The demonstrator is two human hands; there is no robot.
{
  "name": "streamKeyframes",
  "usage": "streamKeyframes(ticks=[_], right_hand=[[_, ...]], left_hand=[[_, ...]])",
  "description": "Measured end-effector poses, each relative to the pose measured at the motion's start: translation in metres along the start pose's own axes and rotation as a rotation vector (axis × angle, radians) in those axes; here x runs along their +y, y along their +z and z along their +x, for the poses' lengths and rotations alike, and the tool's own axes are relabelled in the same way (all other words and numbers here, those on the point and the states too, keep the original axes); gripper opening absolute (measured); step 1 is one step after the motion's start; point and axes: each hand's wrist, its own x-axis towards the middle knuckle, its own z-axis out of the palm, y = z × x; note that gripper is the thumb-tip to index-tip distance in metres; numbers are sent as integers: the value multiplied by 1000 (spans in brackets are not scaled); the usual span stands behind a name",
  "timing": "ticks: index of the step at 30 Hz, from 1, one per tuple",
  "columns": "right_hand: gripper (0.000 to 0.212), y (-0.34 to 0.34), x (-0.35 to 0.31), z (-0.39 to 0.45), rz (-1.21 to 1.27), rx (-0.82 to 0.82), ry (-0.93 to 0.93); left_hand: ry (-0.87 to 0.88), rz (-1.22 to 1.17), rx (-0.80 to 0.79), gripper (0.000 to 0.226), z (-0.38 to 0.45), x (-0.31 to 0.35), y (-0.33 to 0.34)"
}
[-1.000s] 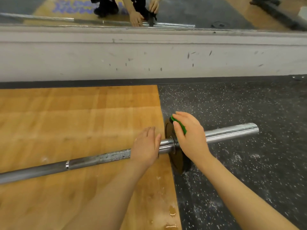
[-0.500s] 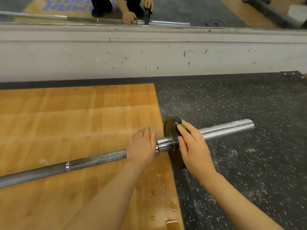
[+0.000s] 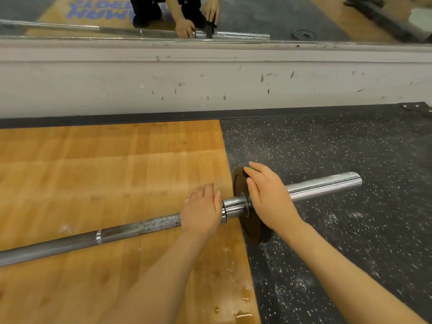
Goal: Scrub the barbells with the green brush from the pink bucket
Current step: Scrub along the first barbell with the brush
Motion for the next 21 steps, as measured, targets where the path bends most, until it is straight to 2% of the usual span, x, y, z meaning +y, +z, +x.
streamKeyframes(ticks=[3, 7, 11, 14, 17, 21], right_hand=[[43, 2, 4, -32, 37, 60, -25], [46, -3, 9, -63, 83, 63, -43], [41, -20, 12, -64, 149, 144, 41], [39, -36, 12, -50, 122, 181, 71], [38, -41, 5, -38, 71, 134, 62], [40, -17, -8, -42, -53, -37, -29]], left_hand=[[30, 19, -5, 50, -11, 0, 1], [58, 55, -19, 52, -29, 3, 0], [93, 31, -74, 59, -44, 5, -2], [47, -55, -84, 59, -39, 3, -5], [-11, -19, -70, 57, -28, -3, -7], [-83, 44, -103, 58, -27, -10, -4]])
